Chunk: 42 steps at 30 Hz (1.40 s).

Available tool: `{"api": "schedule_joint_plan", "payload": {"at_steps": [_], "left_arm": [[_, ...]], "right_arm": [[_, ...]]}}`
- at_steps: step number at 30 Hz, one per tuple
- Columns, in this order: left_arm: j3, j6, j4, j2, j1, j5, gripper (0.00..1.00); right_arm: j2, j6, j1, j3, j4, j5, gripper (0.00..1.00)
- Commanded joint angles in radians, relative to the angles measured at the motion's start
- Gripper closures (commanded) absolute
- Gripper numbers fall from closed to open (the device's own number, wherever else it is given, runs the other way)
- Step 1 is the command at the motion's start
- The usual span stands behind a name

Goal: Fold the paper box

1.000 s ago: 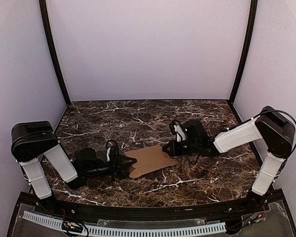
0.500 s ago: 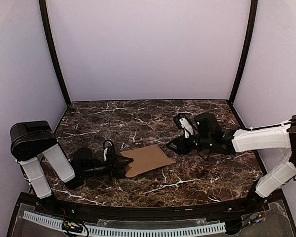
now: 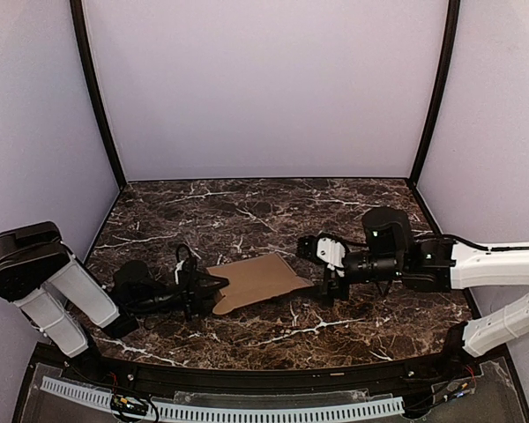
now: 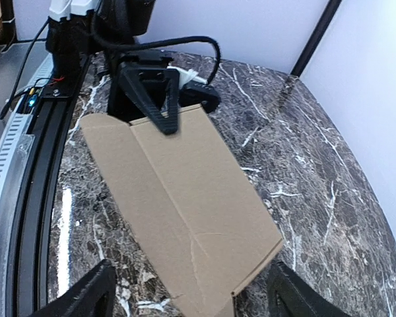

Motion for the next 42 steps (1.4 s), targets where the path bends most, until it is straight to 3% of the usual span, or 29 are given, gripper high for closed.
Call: {"api": "schedule_joint_plan", "payload": {"at_steps": [1, 3, 9, 19, 24, 35, 42], "left_arm": [[-0.016, -0.010, -0.081, -0.090, 0.007, 0.009, 0.74], [-0.016, -0.001, -0.136, -0.137, 0.007, 0.003, 0.74], [-0.008, 0.039, -0.301, -0.288, 0.007, -0.015, 0.71], [-0.018, 0.043, -0.405, -0.408, 0.007, -0.031, 0.70], [-0.021, 0.049, -0.440, -0.448, 0.007, -0.043, 0.70], [-0.020, 0.042, -0.454, -0.473, 0.007, -0.048, 0.69], [-0.023, 0.043, -0.456, -0.473, 0.007, -0.051, 0.69]], "right_arm": [[0.037, -0.215, 0.089, 0.034, -0.034, 0.103, 0.13], [0.065, -0.250, 0.121, 0.047, -0.026, 0.154, 0.02], [0.173, -0.372, 0.248, 0.068, 0.077, 0.409, 0.02], [0.346, -0.619, 0.328, 0.005, 0.520, 0.717, 0.01], [0.415, -0.684, 0.347, -0.014, 0.660, 0.751, 0.03], [0.557, -0.775, 0.361, -0.031, 0.924, 0.814, 0.17], [0.576, -0.742, 0.380, -0.043, 0.934, 0.798, 0.16]]}}
